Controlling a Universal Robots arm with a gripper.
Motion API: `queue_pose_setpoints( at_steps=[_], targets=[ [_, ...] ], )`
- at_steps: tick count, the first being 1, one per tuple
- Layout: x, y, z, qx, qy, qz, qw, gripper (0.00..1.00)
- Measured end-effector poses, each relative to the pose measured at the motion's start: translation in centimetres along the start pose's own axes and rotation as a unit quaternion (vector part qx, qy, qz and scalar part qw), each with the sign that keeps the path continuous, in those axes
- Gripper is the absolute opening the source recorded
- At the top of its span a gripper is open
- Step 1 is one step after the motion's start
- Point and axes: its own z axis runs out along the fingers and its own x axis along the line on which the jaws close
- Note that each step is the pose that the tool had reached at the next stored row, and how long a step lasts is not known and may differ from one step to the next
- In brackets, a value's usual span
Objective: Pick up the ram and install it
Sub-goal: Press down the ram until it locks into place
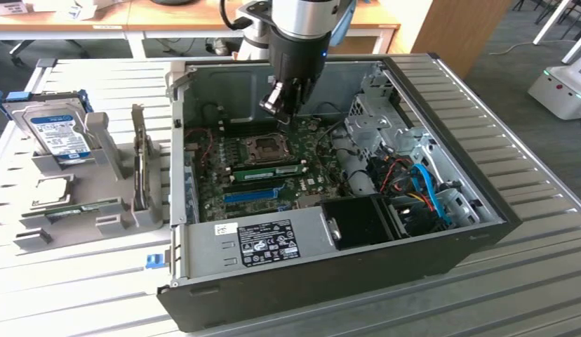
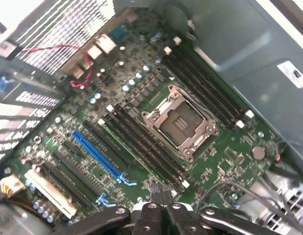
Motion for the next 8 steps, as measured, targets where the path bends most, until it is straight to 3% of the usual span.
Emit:
queue_pose_setpoints(
  at_steps=[4, 8],
  targets=[
    [0.0, 0.0, 0.05, 0.0016, -0.0013, 0.036, 0.9994, 0.11],
    [0.0, 0.0, 0.1, 0.0033, -0.0025, 0.072, 0.9974, 0.11]
  ],
)
